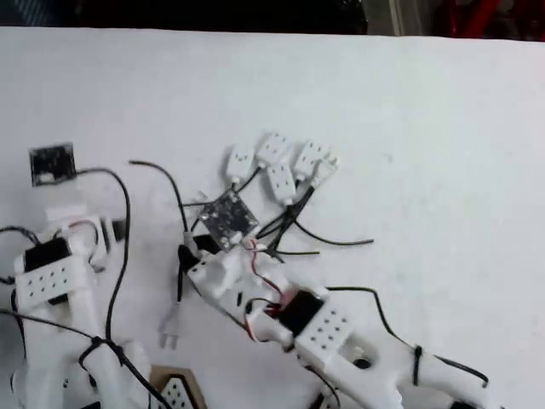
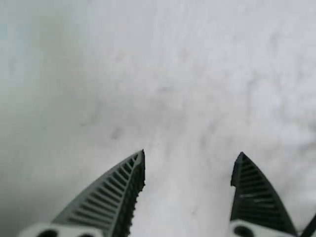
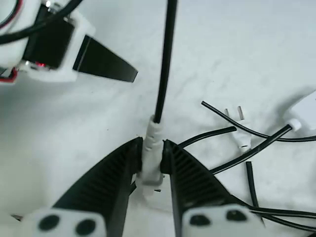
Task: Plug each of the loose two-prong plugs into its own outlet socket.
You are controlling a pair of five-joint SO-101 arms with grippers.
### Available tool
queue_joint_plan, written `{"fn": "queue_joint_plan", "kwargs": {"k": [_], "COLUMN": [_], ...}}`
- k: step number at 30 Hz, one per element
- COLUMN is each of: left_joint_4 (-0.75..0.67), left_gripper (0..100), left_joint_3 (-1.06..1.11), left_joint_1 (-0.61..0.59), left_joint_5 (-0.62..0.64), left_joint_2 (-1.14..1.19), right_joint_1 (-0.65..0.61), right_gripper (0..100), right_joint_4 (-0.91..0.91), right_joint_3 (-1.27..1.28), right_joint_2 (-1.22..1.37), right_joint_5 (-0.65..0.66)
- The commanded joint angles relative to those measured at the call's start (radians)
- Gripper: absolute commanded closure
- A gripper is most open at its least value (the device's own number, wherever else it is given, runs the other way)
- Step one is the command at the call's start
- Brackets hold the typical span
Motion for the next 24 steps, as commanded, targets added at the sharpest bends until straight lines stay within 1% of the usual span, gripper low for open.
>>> {"fn": "queue_joint_plan", "kwargs": {"k": [1,3,8,11,15,19,24], "left_joint_4": [0.092,0.147,0.270,0.325,0.361,0.414,0.462], "left_gripper": [72,72,72,72,72,72,72], "left_joint_3": [-0.190,-0.255,-0.365,-0.391,-0.387,-0.384,-0.348], "left_joint_1": [0.107,0.153,0.292,0.361,0.426,0.470,0.561], "left_joint_5": [0.153,0.178,0.183,0.180,0.173,0.167,0.115], "left_joint_2": [-0.033,-0.033,-0.033,-0.033,-0.047,-0.142,-0.320], "right_joint_1": [-0.007,-0.007,-0.007,-0.004,-0.002,-0.001,-0.001], "right_gripper": [98.1,98.1,98.1,98.1,98.1,98.1,98.1], "right_joint_4": [0.001,-0.001,0.004,0.005,0.005,0.004,0.005], "right_joint_3": [0.018,0.037,0.049,0.049,0.051,0.060,0.060], "right_joint_2": [-0.110,-0.139,-0.156,-0.156,-0.154,-0.154,-0.154], "right_joint_5": [0.003,0.003,0.003,0.003,0.003,0.005,0.005]}}
